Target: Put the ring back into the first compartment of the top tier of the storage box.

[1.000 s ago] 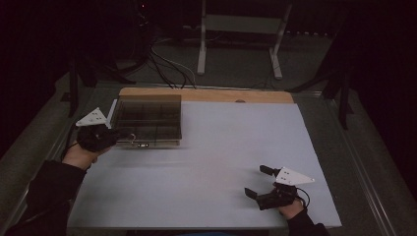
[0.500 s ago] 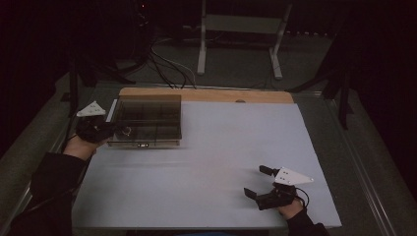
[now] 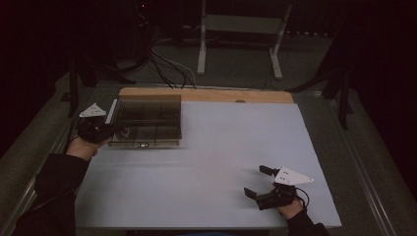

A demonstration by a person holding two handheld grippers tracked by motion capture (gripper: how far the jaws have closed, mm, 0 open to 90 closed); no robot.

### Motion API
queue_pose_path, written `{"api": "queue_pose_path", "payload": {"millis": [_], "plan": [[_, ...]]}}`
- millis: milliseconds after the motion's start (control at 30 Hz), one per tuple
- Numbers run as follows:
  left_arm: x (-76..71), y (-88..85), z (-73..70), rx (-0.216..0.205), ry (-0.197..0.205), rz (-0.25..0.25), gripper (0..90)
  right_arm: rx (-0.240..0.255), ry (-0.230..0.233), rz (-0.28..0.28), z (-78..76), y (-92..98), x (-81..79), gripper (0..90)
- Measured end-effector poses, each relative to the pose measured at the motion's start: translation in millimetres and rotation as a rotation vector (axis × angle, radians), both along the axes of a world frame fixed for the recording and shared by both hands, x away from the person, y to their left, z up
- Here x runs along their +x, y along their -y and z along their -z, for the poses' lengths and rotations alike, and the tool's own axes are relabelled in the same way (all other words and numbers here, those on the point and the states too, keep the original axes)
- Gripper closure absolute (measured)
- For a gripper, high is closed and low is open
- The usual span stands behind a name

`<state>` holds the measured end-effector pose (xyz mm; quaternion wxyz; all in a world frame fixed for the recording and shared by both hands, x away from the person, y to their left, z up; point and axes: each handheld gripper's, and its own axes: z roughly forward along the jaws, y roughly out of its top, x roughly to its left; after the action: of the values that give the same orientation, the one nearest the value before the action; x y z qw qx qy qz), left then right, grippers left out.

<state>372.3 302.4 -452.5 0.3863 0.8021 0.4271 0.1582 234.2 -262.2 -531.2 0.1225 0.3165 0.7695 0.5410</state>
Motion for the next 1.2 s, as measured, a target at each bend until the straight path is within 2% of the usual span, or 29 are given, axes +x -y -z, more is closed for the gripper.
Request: {"api": "queue_pose_path", "payload": {"millis": [33,267,300,367,433,500,833,967,1033,1200], "plan": [[0.8,-0.7,2.4,-0.013,-0.008,-0.006,89.9,0.000,0.000,0.000,0.0,0.0,0.0,0.0],[5.7,-2.3,11.4,-0.029,-0.046,-0.018,89.0,-0.004,-0.005,-0.003,0.5,-0.5,0.2,0.0],[6.6,-2.7,11.9,-0.038,-0.058,-0.021,86.5,-0.004,-0.006,-0.003,0.6,-0.5,0.2,0.0],[5.7,-2.3,10.8,-0.048,-0.039,-0.037,71.9,-0.006,-0.006,-0.003,0.7,-0.6,0.3,0.0],[4.4,-2.2,8.3,-0.061,-0.027,-0.037,64.4,-0.006,-0.006,-0.003,0.7,-0.7,0.2,0.0],[2.7,-1.1,4.8,-0.053,-0.010,-0.052,57.9,-0.006,-0.006,-0.003,0.6,-0.6,0.1,0.0],[-1.5,4.1,-6.5,-0.062,-0.001,-0.046,41.7,-0.005,-0.006,-0.004,0.5,-0.5,0.0,0.0],[-2.6,6.7,-9.8,-0.064,-0.001,-0.064,35.9,-0.005,-0.006,-0.003,0.5,-0.7,-0.1,0.0],[-3.0,8.1,-11.5,-0.063,-0.007,-0.067,28.1,-0.006,-0.005,-0.004,0.5,-0.8,-0.1,0.0],[-4.2,13.7,-12.7,-0.053,-0.012,-0.066,19.4,-0.002,-0.007,-0.008,0.8,-0.6,0.2,0.0]]}}
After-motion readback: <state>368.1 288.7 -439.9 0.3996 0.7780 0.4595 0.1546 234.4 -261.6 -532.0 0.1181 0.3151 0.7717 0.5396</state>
